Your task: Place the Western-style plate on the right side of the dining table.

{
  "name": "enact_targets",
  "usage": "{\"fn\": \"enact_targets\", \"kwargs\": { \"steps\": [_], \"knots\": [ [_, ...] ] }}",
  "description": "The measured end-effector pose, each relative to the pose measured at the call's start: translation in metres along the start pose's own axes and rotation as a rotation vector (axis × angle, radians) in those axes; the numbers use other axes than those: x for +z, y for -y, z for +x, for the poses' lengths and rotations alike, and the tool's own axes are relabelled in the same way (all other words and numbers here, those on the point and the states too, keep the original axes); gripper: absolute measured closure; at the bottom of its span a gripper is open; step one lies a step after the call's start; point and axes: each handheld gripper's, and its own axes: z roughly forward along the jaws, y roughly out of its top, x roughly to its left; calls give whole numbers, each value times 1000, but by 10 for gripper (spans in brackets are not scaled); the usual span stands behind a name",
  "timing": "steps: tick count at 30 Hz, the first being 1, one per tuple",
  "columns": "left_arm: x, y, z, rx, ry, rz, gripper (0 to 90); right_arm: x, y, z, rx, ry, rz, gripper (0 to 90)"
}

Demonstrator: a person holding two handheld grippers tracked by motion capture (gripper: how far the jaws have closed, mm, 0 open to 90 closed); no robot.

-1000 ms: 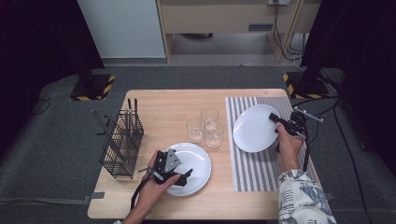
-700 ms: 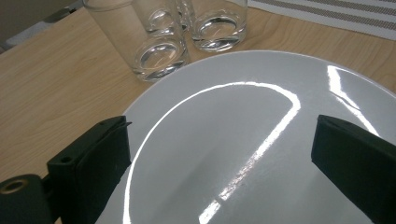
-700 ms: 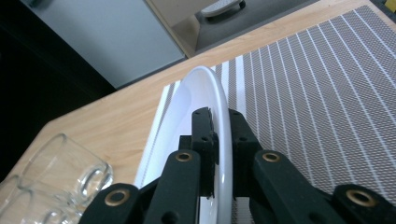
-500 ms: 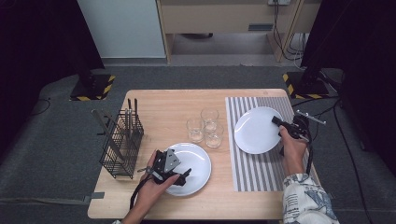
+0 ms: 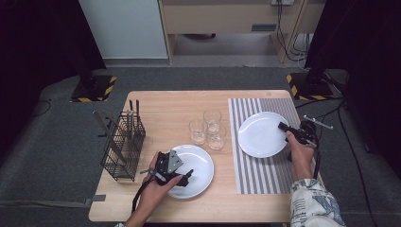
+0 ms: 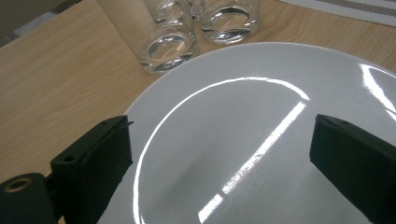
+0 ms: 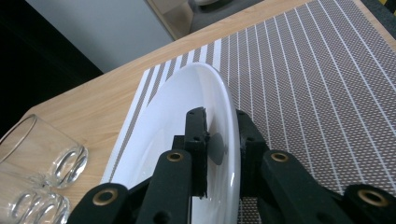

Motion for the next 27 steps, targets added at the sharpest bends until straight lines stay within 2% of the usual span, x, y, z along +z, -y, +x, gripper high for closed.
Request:
{"fn": "enact_targets", "kwargs": {
  "steps": [3,9,18,22,27],
  "knots": [
    [1,0,-1,1,1,0,50,1,1,-5,25,-24,8,787],
    [-1,0,-2,9,-5,3,50,2,3,-10,10,-19,32,763],
    [0,2,-1,-7,2,15,50,1,7,-19,-4,-13,73,733],
    [0,2,0,-10,4,17,50,1,8,-23,15,-31,83,732],
    [-1,3,1,-7,2,21,49,1,6,-26,-3,-41,94,731]
  ]
}}
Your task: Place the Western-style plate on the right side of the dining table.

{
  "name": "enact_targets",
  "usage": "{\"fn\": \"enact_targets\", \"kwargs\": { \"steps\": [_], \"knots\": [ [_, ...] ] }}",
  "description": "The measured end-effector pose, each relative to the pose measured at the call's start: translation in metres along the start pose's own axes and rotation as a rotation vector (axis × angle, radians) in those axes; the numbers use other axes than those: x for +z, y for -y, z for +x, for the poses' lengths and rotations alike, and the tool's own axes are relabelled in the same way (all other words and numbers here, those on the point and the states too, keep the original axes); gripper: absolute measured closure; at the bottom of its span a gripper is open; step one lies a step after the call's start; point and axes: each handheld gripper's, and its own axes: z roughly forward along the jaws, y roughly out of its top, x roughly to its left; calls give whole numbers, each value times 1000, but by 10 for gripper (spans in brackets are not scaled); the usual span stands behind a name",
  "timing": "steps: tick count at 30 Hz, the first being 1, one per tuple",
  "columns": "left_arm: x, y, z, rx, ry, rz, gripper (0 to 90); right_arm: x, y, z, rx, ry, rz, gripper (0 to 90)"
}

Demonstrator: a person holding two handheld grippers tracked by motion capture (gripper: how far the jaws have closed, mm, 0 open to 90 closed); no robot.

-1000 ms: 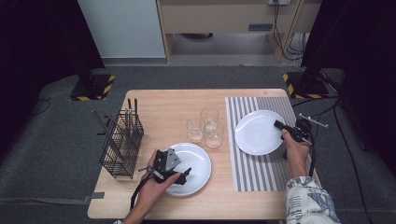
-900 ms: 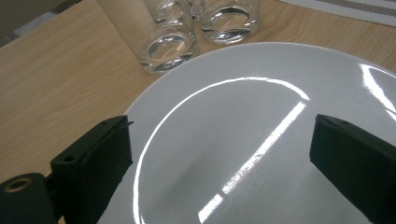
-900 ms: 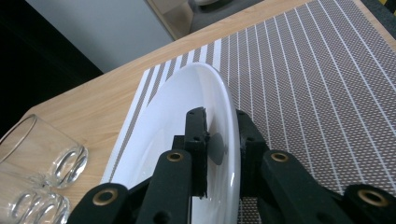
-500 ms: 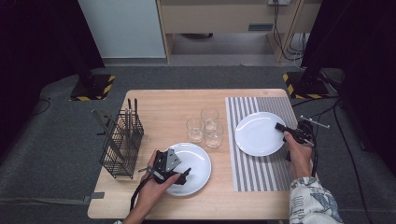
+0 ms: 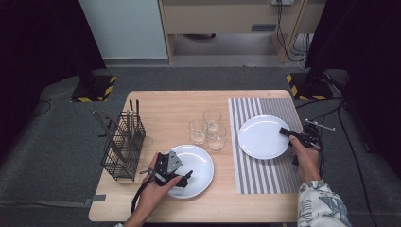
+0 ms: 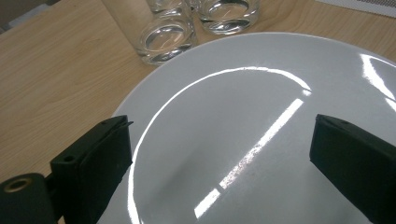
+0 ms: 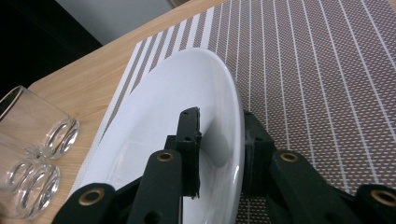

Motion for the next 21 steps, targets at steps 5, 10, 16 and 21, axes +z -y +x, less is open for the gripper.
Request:
{"fn": "enact_targets", "kwargs": {
  "steps": [5,10,16,21],
  "knots": [
    [-1,1,2,-14,-1,-4,49,-1,0,-1,1,4,1,736],
    [-1,1,2,-16,7,-12,49,-1,1,-4,2,1,3,737],
    [-3,2,5,-23,5,-21,50,0,4,-9,7,0,7,727],
    [-3,2,7,-32,11,-28,49,0,4,-9,-11,11,4,723]
  ]
}}
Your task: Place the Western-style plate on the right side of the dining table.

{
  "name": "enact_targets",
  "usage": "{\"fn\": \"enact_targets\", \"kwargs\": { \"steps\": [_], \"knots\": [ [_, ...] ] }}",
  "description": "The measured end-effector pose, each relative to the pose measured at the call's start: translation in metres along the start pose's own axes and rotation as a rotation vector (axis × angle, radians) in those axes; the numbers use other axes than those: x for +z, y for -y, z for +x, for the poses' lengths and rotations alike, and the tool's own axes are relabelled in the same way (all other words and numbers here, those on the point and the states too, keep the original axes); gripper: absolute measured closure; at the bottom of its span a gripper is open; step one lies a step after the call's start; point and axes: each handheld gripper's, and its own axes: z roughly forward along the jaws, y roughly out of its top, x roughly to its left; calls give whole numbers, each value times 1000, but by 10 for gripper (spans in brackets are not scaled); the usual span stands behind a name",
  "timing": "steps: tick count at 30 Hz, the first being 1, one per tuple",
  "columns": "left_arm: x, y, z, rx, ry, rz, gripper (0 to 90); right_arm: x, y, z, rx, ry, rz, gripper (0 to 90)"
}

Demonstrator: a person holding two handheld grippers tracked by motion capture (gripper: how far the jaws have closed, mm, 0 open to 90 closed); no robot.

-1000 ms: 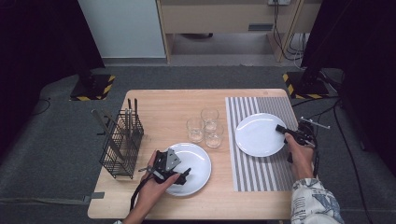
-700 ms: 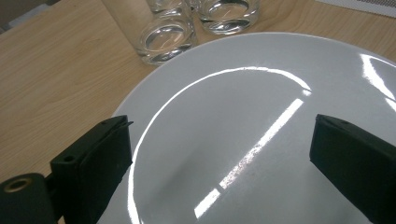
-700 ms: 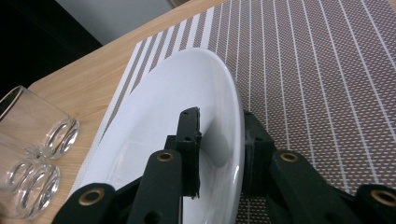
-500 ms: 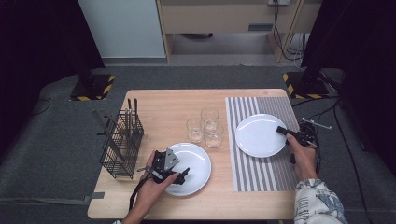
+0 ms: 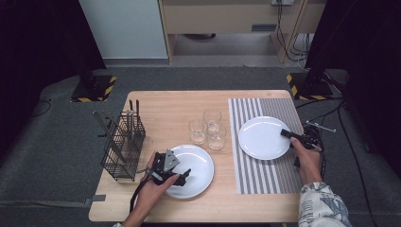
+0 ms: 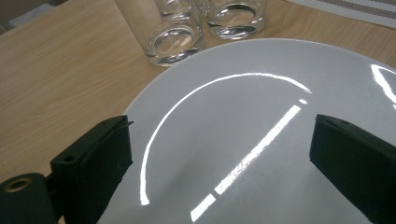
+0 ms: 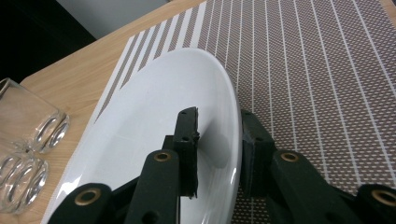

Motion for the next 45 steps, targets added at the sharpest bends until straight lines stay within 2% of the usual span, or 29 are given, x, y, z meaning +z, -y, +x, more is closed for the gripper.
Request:
{"fn": "enact_targets", "kwargs": {
  "steps": [4,10,20,25,34,45],
  "knots": [
    [-1,-1,-1,15,17,-23,46,1,0,0,-11,8,8,710],
    [1,0,-1,5,19,-6,45,0,3,-3,-15,5,15,706],
    [1,0,-2,14,36,-10,43,0,6,-5,-7,5,14,699],
    [3,1,-2,-1,74,-16,42,0,6,-6,-9,3,19,698],
    [4,2,-2,6,63,2,42,1,7,-5,-18,15,18,687],
    [5,2,-3,9,74,8,42,3,12,-8,-28,38,40,651]
  ]
}}
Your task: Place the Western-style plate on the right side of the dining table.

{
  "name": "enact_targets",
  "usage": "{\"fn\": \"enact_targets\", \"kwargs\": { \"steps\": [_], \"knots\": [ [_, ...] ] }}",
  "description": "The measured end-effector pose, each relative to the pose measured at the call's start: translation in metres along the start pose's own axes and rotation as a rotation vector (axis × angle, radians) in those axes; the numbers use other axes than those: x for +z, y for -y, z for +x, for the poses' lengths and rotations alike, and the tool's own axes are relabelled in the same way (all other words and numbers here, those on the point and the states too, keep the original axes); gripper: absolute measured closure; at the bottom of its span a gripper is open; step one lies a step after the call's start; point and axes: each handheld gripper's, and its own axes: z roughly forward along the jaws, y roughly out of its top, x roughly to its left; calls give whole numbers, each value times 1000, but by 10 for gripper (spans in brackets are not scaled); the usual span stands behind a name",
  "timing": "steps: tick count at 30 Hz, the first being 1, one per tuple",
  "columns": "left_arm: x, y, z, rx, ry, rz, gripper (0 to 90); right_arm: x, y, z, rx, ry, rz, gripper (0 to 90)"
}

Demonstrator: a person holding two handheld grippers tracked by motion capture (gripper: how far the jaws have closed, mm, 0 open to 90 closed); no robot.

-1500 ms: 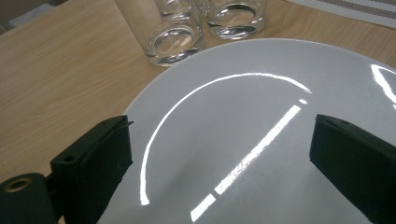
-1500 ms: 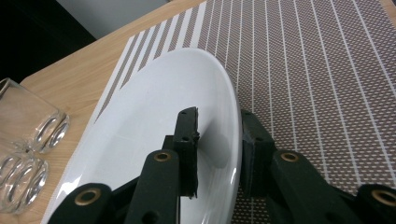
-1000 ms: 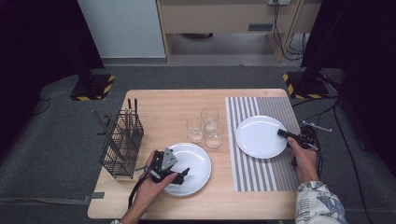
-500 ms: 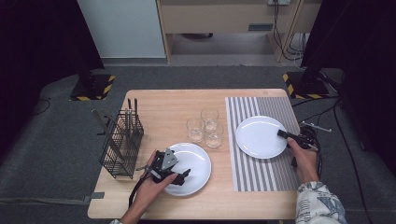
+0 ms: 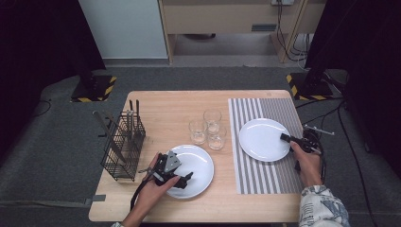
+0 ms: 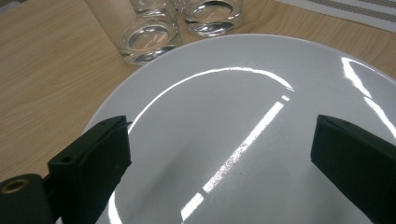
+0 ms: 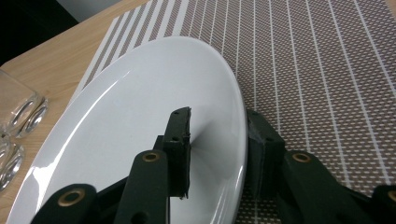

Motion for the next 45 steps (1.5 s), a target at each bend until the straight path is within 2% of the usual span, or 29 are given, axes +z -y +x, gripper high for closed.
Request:
{"fn": "enact_targets", "kwargs": {
  "steps": [5,10,14,16,20,21,26,31,33,37,42,43,45],
  "knots": [
    [1,0,0,-3,-3,2,42,0,1,1,-38,40,10,650],
    [1,0,-1,3,-2,4,42,-1,2,1,-39,36,6,654],
    [1,-1,-2,3,1,3,42,-1,2,1,-58,48,7,653],
    [1,-1,-2,5,2,3,42,-1,2,3,-84,77,4,653],
    [2,-1,-1,4,-1,4,42,0,3,7,-116,103,9,650],
    [2,-1,-1,4,-3,2,42,0,3,9,-140,124,3,646],
    [1,-1,-1,3,-6,1,42,0,3,10,-131,121,-5,622],
    [1,-1,0,4,-5,-2,42,-4,0,14,-143,144,-48,594],
    [1,-1,0,4,-6,-1,42,-8,-3,17,-161,175,-92,572],
    [1,-1,0,4,-4,-1,42,-11,-4,22,-179,173,-108,512],
    [3,-2,0,-2,-5,5,42,-12,-3,38,-235,137,-112,416],
    [3,-2,0,-4,-2,6,42,-11,-2,45,-250,115,-97,369],
    [3,-2,-1,-6,0,8,42,-10,-2,48,-257,111,-90,340]
  ]
}}
